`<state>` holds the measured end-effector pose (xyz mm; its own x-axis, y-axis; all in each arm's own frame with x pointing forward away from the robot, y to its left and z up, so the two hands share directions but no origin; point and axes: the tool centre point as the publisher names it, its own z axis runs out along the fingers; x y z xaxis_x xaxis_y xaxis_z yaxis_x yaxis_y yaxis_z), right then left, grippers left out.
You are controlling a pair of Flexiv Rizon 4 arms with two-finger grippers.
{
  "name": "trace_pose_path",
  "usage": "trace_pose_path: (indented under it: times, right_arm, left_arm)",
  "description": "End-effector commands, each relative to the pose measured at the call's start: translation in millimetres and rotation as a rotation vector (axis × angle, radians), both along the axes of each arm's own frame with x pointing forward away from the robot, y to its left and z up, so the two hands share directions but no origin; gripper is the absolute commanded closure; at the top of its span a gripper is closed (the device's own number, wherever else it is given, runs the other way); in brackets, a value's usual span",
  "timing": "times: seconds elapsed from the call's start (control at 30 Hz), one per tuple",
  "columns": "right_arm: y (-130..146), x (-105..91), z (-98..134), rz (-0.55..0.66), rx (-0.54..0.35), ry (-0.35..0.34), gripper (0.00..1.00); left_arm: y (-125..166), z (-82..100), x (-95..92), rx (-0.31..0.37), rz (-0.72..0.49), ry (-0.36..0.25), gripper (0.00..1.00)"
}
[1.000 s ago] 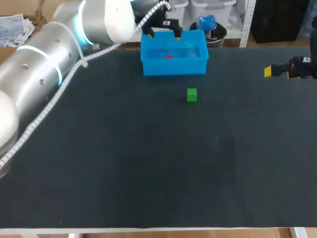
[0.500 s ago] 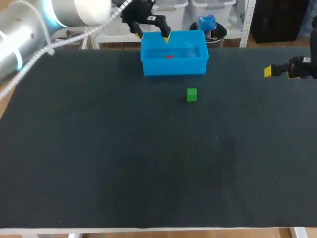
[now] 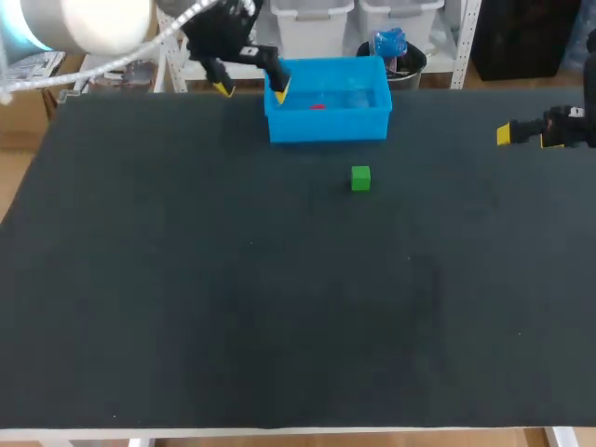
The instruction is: Use the left arm to pick the red cube and place it into the blue plastic box first, then use the right arm to grasp the green cube and put it into the same blue plastic box after the first action is fully finished.
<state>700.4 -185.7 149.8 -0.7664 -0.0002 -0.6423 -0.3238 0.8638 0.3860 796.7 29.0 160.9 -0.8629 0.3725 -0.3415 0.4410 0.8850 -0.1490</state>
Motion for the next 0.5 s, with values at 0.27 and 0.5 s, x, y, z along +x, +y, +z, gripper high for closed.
trace_pose_path:
  times: [0.27,0.5]
  right_arm:
    - [0.1,-0.1,0.1,0.000,-0.001,0.000,0.00]
    - [0.1,-0.1,0.1,0.000,-0.001,0.000,0.00]
  left_arm:
    - [35.1,-18.3,-78.5,-0.226,0.042,-0.380,0.00]
    - [38.4,-13.6,-74.0,-0.220,0.005,-0.357,0.00]
